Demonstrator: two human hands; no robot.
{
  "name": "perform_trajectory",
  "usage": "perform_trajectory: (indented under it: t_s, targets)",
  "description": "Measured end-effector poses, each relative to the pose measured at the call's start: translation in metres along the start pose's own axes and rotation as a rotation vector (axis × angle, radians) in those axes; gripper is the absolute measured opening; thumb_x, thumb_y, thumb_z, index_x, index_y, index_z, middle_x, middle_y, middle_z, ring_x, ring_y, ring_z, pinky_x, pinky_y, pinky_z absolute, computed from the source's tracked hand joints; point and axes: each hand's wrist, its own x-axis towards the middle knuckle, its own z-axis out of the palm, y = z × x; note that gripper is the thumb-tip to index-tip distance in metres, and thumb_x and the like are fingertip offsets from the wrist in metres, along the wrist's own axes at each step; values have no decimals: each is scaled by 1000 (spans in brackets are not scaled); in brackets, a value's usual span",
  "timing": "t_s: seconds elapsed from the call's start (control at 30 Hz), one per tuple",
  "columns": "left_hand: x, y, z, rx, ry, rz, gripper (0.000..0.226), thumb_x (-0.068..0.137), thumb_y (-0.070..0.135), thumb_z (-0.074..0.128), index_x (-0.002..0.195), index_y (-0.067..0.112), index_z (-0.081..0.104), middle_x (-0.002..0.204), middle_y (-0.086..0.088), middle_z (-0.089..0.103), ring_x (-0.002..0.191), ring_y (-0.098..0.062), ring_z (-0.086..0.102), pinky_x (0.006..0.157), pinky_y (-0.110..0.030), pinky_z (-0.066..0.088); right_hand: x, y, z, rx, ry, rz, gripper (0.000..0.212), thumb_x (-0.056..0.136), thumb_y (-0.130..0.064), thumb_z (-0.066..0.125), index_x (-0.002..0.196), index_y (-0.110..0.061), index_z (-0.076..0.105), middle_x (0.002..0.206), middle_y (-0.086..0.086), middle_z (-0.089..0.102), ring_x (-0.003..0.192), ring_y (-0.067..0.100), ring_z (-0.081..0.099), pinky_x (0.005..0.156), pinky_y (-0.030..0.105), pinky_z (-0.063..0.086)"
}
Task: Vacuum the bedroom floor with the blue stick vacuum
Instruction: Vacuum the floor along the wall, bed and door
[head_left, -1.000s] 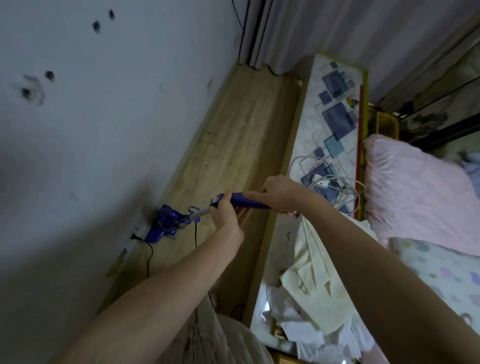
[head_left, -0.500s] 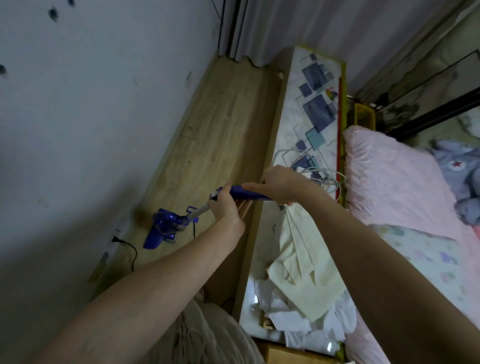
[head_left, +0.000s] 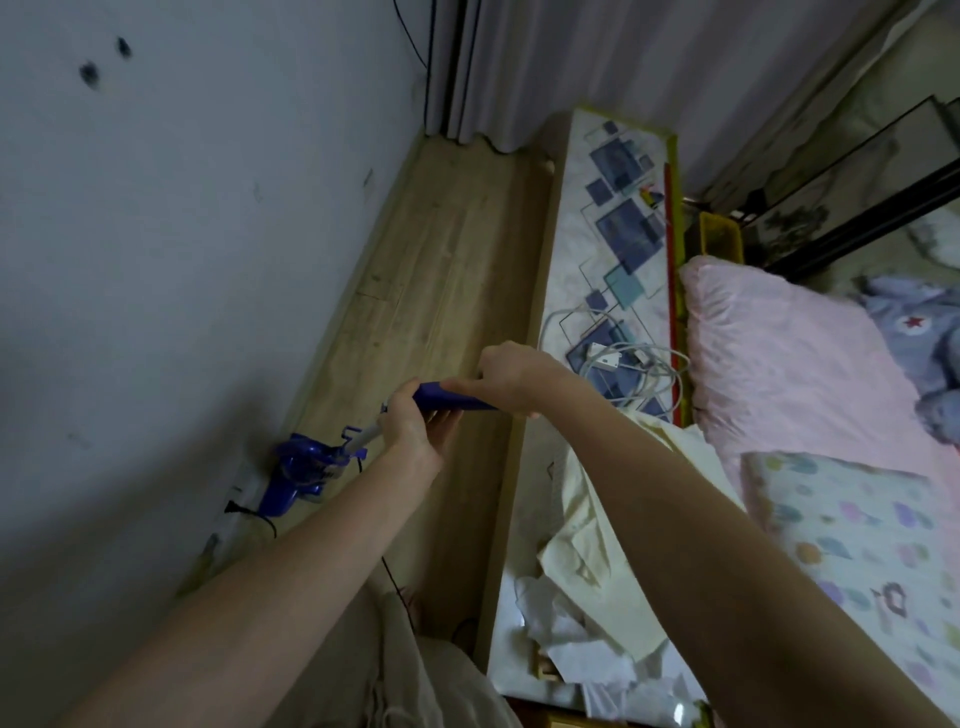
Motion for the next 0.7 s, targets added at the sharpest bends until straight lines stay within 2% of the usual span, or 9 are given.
perform_trajectory:
  t_s: [0.13,0.23,0.3,0.4,0.5,0.63,0.7]
  targets:
    - [-11,-3,4,14,-53,-25,43,91,17,61,129,7,42,100,-17,62,86,-28,67,63,-37,60,-6,10,0,-48,0,2,69,90,-73,34,68,-11,57,60,3,60,50,16,58,60,28,50]
    - [-22,-8,14,5,-71,-36,27,92,16,59,115,7,47,95,-16,60,82,-26,66,69,-36,59,-13,16,-9,-104,42,-11,67,90,-73,34,67,-13,55,63,2,58,55,17,56,63,31,50]
    - [-32,-13,24,3,-95,-66,19,93,16,57,106,6,50,94,-16,60,85,-27,66,76,-37,59,-21,23,-20,-102,45,2,66,90,-73,35,66,-14,54,63,3,58,57,17,57,67,32,51]
    - [-41,-30,39,16,-145,-130,13,94,16,55,98,4,52,93,-16,61,95,-29,65,90,-40,55,-38,41,-31,-117,36,33,65,90,-70,36,64,-13,52,61,3,56,55,16,53,59,28,43]
    - [-44,-51,51,38,-182,-167,23,95,17,53,111,0,54,92,-16,62,89,-28,65,85,-40,56,-57,62,-34,-108,16,84,66,90,-70,36,64,-12,53,56,2,56,50,14,53,55,27,43]
    - [-39,-72,57,101,-192,-153,33,95,18,51,124,1,53,91,-16,62,82,-27,65,76,-35,58,-73,78,-33,-65,12,138,63,91,-68,39,64,-13,51,56,2,54,49,14,51,63,30,48]
    - [-37,-72,58,117,-179,-136,34,95,19,51,125,2,52,90,-15,62,83,-27,66,75,-35,58,-70,79,-33,-57,17,126,63,92,-67,40,63,-12,52,54,1,53,47,13,50,55,26,45]
